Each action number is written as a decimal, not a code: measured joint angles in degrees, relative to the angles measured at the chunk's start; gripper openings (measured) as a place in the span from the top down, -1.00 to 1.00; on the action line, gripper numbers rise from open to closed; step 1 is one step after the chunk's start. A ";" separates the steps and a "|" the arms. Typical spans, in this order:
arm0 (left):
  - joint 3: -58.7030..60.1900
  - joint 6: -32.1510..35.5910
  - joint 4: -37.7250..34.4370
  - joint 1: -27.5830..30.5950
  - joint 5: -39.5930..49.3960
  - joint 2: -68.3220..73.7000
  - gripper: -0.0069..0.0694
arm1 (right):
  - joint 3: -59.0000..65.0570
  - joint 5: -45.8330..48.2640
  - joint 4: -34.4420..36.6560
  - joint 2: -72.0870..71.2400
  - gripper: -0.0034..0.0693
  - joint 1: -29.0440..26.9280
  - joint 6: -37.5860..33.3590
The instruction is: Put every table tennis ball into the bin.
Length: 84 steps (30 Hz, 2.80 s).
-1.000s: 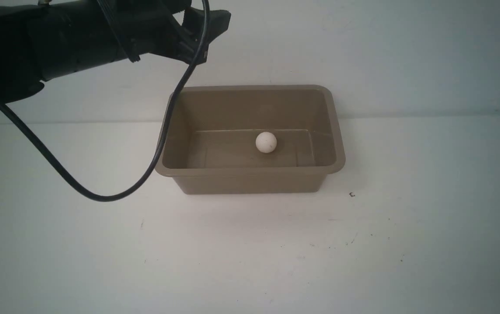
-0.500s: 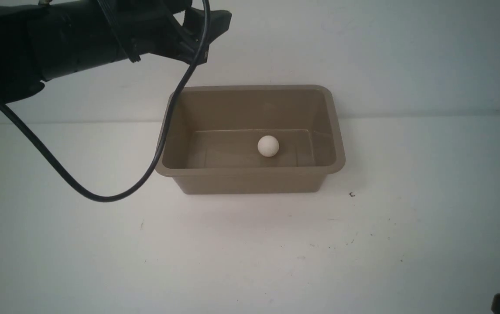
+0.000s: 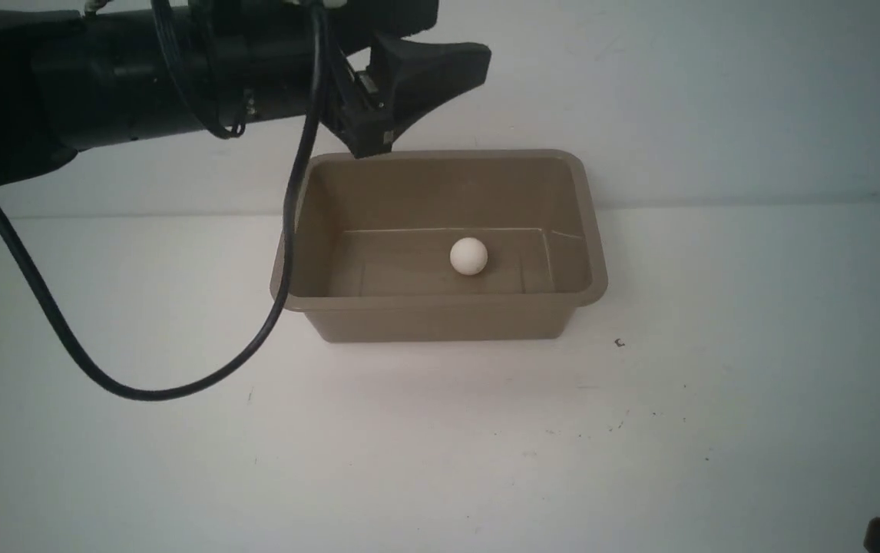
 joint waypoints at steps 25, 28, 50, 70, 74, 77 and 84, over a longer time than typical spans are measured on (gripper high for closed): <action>-10.38 -59.04 51.77 2.74 -1.80 -9.87 -0.49 | 0.00 0.00 0.00 0.00 -0.71 0.00 0.00; -10.38 -76.27 67.20 3.41 3.98 -16.48 -0.49 | 0.01 0.00 0.00 0.00 -0.71 0.00 0.00; 67.03 -108.53 96.32 3.44 -35.08 -84.57 -0.49 | 0.06 0.00 0.00 0.00 -0.71 0.00 0.00; 73.72 -109.87 96.97 7.35 -29.40 -90.39 -0.49 | 0.06 0.00 0.00 0.00 -0.71 0.00 0.00; 73.67 -109.87 96.83 7.35 -29.12 -90.45 -0.49 | 0.06 0.00 0.00 0.00 -0.71 0.00 0.00; 73.67 -109.87 96.83 7.35 -29.07 -90.45 -0.49 | 0.06 0.00 0.00 0.00 -0.71 0.00 0.00; 73.67 -109.87 96.83 7.35 -29.07 -90.45 -0.49 | 0.06 0.00 0.00 0.00 -0.71 0.00 0.00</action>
